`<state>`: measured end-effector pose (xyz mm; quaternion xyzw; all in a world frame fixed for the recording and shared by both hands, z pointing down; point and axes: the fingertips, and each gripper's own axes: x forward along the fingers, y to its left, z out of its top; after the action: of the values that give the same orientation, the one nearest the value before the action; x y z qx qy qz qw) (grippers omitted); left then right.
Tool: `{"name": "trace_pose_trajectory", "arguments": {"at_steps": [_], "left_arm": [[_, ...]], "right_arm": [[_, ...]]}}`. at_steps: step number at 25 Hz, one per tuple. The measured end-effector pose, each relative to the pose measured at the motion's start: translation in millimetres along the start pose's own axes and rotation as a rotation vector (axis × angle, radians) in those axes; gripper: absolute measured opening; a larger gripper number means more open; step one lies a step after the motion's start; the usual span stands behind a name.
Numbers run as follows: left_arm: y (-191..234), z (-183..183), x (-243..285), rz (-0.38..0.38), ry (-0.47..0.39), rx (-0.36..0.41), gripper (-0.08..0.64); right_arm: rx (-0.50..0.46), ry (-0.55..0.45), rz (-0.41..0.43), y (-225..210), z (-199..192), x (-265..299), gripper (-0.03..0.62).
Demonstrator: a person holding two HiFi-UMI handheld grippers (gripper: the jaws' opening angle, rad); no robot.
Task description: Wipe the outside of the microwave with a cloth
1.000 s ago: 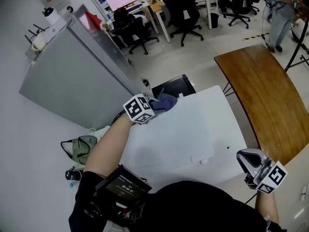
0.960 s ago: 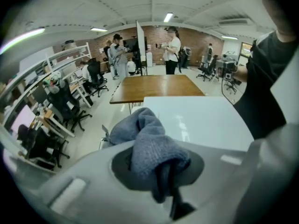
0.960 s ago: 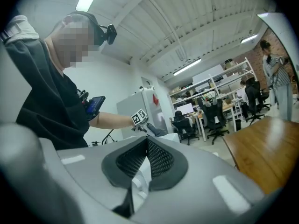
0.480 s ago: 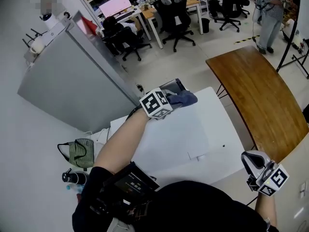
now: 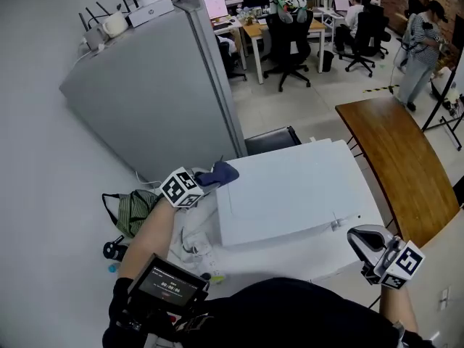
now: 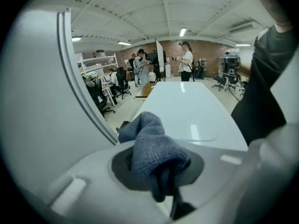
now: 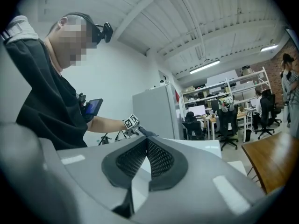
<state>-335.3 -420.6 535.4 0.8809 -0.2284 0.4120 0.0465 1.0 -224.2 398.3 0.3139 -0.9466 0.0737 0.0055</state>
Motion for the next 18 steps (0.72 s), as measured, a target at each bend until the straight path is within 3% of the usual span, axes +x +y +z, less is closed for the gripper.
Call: {"name": "trace_pose_trajectory", "arguments": {"at_steps": [4, 8, 12, 18], "left_arm": [[-7, -5, 16, -0.008, -0.036, -0.021, 0.055], [-21, 25, 44, -0.024, 0.007, 0.026, 0.055], [-46, 103, 110, -0.072, 0.040, 0.095, 0.055], [-90, 242, 230, -0.133, 0.054, 0.236, 0.055]], "right_arm": [[-0.002, 0.006, -0.010, 14, -3, -2, 0.005], [0.005, -0.027, -0.038, -11, -6, -35, 0.005], [0.022, -0.058, -0.090, -62, -10, -96, 0.005], [0.071, -0.069, -0.260, -128, -26, -208, 0.005]]}}
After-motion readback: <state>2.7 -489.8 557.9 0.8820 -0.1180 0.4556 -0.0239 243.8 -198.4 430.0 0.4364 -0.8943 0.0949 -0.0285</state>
